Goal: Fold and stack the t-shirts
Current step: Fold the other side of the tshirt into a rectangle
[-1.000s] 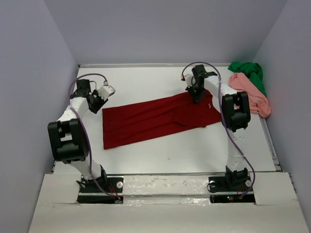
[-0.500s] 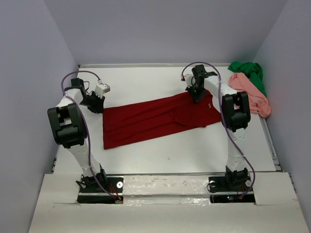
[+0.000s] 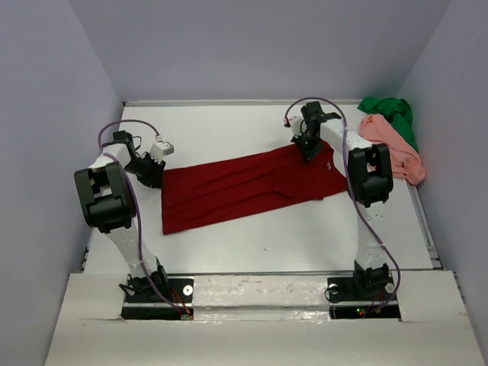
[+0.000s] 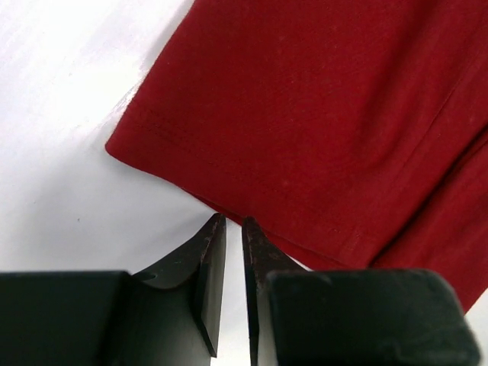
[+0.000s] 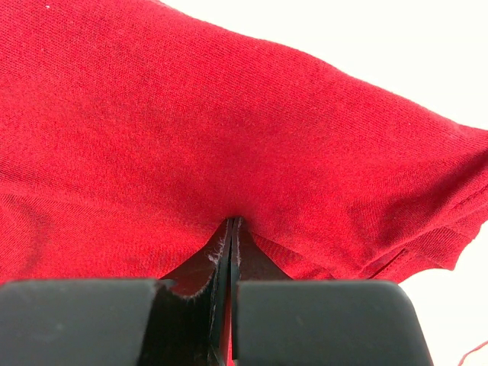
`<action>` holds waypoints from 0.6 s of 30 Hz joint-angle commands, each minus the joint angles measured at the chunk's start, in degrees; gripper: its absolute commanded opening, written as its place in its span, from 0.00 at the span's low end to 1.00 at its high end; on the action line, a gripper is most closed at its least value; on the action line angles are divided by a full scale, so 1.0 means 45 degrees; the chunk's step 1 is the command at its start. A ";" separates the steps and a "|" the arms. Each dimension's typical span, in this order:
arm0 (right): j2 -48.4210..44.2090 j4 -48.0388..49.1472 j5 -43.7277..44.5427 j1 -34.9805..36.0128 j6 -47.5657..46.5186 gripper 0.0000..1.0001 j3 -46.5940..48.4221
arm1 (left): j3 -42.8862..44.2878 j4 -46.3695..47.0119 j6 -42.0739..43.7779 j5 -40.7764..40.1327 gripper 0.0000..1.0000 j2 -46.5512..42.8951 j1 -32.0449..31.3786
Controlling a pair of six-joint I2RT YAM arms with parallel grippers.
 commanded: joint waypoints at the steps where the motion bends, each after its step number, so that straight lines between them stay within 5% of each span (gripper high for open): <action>1: 0.0638 -0.0292 0.0546 -0.0235 -0.0218 0.00 -0.0029 | -0.0082 -0.0008 0.0128 0.0022 0.26 -0.0290 0.0069; 18: 0.0853 -0.0390 0.0585 -0.0235 -0.0374 0.00 -0.0009 | 0.0406 -0.0087 -0.0028 0.0667 0.28 0.0120 0.0069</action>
